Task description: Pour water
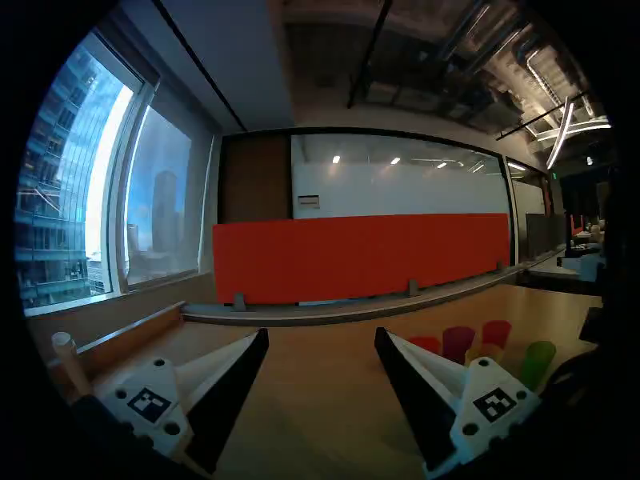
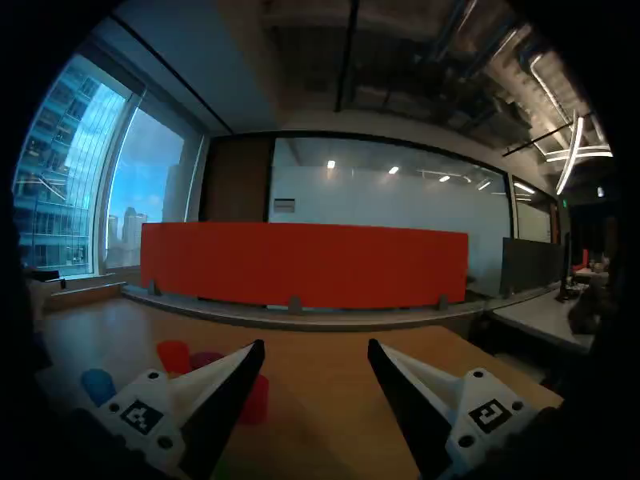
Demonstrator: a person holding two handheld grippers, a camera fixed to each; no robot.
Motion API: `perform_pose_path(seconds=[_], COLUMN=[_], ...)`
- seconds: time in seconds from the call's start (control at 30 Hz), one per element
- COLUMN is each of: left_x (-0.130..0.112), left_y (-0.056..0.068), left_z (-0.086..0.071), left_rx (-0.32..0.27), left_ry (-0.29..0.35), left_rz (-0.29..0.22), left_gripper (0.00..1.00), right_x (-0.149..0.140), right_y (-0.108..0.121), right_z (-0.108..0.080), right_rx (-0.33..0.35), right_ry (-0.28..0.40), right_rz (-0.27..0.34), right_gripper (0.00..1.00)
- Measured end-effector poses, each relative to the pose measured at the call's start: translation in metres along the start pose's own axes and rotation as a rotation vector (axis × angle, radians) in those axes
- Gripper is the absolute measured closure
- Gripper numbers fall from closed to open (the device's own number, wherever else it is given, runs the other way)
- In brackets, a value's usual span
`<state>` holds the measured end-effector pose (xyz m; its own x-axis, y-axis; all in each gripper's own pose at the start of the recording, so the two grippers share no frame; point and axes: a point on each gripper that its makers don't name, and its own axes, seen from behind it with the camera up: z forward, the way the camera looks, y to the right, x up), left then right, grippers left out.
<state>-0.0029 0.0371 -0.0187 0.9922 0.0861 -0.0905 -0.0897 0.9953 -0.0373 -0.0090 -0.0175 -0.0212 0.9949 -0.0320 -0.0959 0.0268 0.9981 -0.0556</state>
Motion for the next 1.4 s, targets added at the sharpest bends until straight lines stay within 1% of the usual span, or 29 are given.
perform_pose_path(seconds=[0.1, 0.3, 0.4, 0.57, 0.7, 0.87, 1.0, 1.2, 1.4], left_x=[-0.005, -0.019, -0.028, -0.042, -0.051, -0.054, -0.057, -0.060, -0.062], left_y=[0.000, 0.003, 0.003, 0.001, -0.004, -0.009, -0.010, -0.012, -0.014], left_z=[0.003, 0.008, 0.010, 0.010, 0.009, 0.006, 0.004, 0.001, 0.000], left_rx=[0.011, 0.020, 0.028, 0.038, 0.045, 0.047, 0.046, 0.047, 0.049], left_ry=[0.001, 0.012, 0.008, -0.001, -0.010, -0.008, -0.008, -0.008, -0.005], left_rz=[0.007, 0.000, -0.003, 0.003, -0.003, -0.012, -0.014, -0.016, -0.016], left_gripper=[0.01, 0.01, 0.01, 0.01, 0.02, 0.01, 0.01, 0.01, 0.01], right_x=[0.002, 0.000, -0.001, -0.003, -0.003, -0.006, -0.008, -0.010, -0.012], right_y=[0.002, 0.002, 0.002, 0.002, -0.001, -0.001, -0.001, 0.005, 0.005], right_z=[-0.001, -0.002, -0.002, -0.002, -0.002, -0.001, 0.000, 0.001, 0.000], right_rx=[-0.010, -0.022, -0.027, -0.030, -0.031, -0.035, -0.039, -0.050, -0.049], right_ry=[0.004, -0.006, -0.016, -0.025, -0.026, -0.033, -0.036, -0.036, -0.035], right_rz=[0.002, 0.006, 0.011, 0.021, 0.021, 0.010, 0.005, 0.016, 0.019], right_gripper=[0.00, 0.00, 0.00, 0.00, 0.00, 0.00, 0.00, 0.00, 0.00])
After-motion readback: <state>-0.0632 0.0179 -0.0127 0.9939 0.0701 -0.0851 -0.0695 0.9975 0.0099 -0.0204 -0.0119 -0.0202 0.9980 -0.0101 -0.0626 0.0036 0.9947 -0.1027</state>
